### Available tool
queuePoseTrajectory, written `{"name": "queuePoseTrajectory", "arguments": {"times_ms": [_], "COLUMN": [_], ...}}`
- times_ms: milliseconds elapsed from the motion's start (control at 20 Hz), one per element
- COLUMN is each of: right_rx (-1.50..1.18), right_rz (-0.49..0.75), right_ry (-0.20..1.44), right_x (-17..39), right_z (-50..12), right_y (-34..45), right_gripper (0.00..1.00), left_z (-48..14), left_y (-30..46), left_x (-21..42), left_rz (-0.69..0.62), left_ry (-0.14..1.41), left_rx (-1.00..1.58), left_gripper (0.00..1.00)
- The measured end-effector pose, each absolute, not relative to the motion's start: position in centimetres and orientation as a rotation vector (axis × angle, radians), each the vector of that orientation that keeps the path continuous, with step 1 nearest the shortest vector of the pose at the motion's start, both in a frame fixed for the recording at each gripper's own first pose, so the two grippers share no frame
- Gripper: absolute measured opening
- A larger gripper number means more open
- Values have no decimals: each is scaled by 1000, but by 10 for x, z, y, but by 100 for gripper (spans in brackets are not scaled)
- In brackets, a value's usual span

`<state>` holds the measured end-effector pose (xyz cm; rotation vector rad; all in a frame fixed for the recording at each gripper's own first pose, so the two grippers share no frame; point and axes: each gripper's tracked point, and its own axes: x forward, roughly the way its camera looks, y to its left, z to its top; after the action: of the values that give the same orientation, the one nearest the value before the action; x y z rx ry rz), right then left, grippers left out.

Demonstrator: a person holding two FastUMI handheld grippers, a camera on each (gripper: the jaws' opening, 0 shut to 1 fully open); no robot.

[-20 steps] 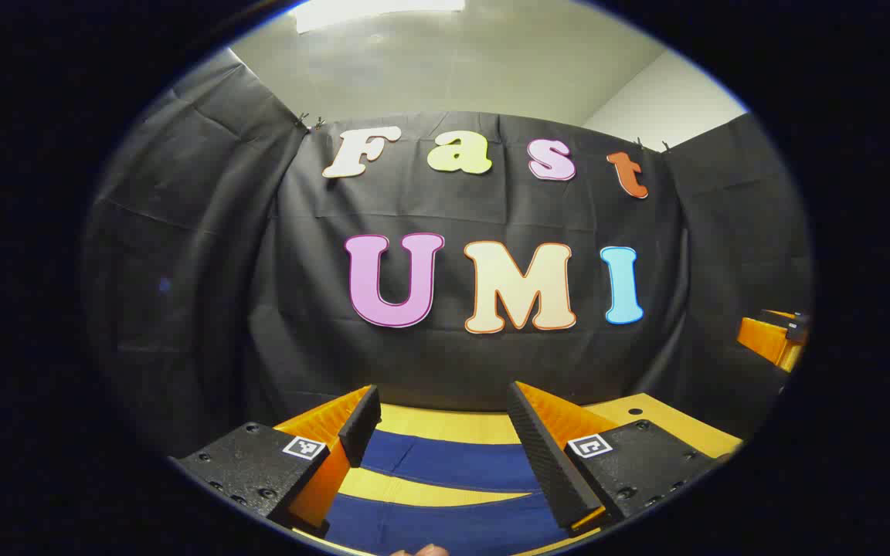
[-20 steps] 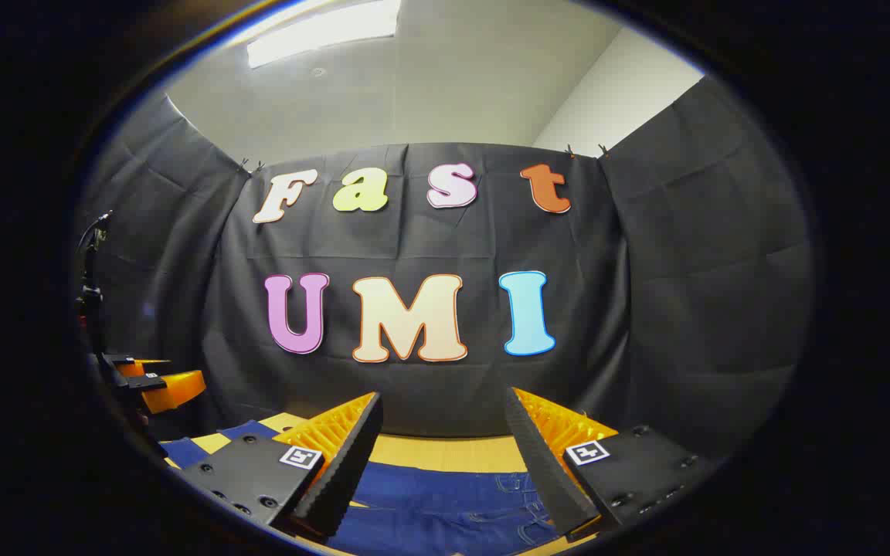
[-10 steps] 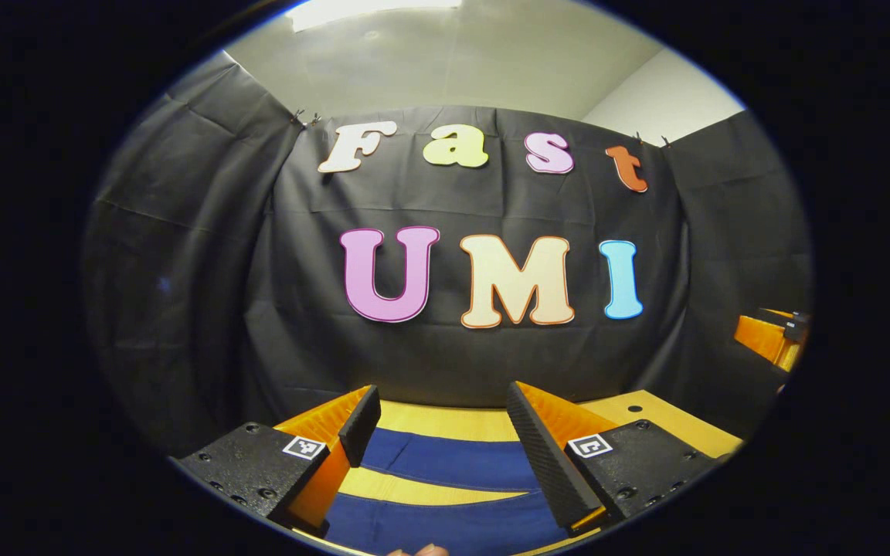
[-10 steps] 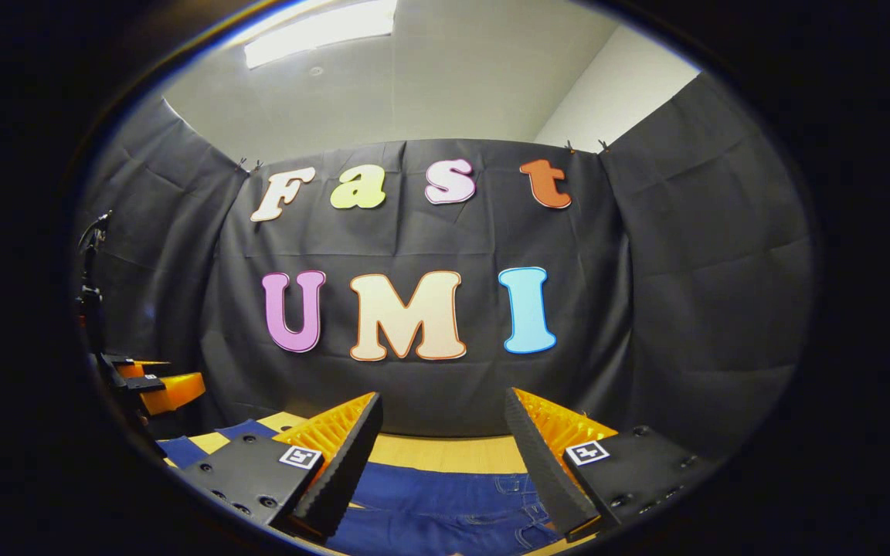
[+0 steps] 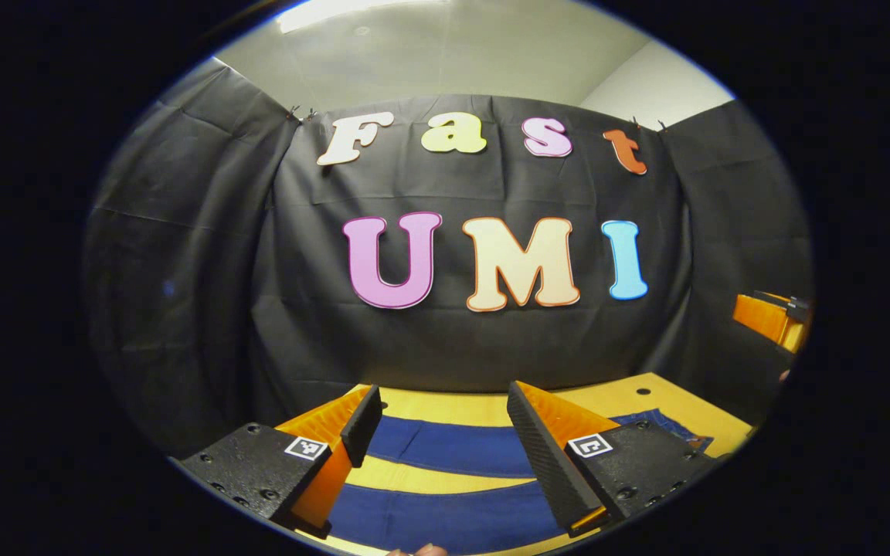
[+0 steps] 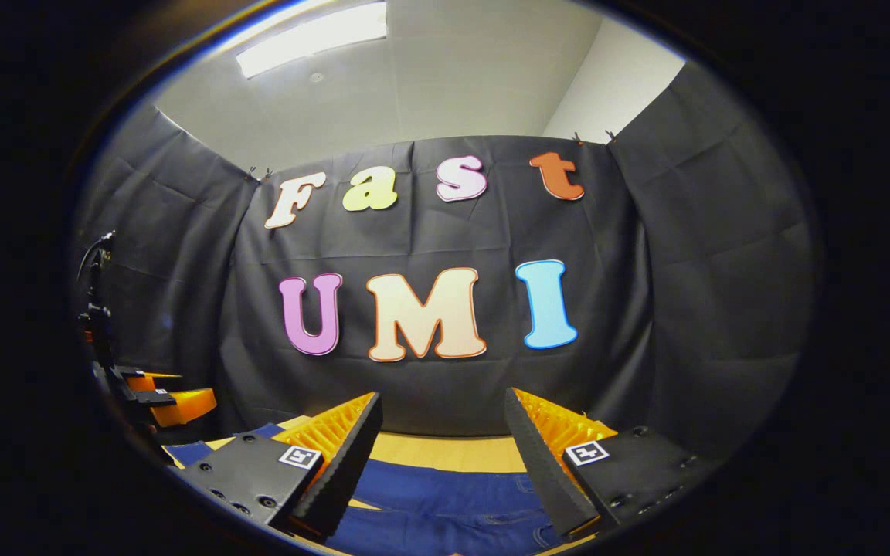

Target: Grasp the waist and the cuffs of the jeans and fold them to make the two legs overlap; first hold the waist and fold one-third of the jeans toward the cuffs, then hold the cuffs and fold the remaining one-third in the same direction to finish folding.

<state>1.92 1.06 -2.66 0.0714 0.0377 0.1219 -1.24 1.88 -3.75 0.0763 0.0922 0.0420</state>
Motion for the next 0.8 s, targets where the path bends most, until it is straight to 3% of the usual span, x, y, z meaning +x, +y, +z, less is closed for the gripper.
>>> {"name": "queuePoseTrajectory", "arguments": {"times_ms": [300, 350, 500, 550, 800], "right_rx": [67, 70, 53, 55, 17], "right_rz": [113, 110, 79, 77, 29], "right_ry": [55, 53, 69, 76, 70], "right_x": [15, 13, 13, 11, 10], "right_z": [-35, -35, -46, -48, -56], "right_y": [31, 39, 54, 61, 71], "right_gripper": [97, 99, 99, 96, 99], "left_z": [-73, -85, -98, -104, -149], "left_y": [114, 135, 179, 192, 240], "left_x": [-53, -60, -73, -75, -86], "left_rz": [103, 107, 84, 70, -32], "left_ry": [201, 242, 311, 327, 470], "left_rx": [281, 320, 437, 481, 690], "left_gripper": [100, 95, 100, 95, 95]}}
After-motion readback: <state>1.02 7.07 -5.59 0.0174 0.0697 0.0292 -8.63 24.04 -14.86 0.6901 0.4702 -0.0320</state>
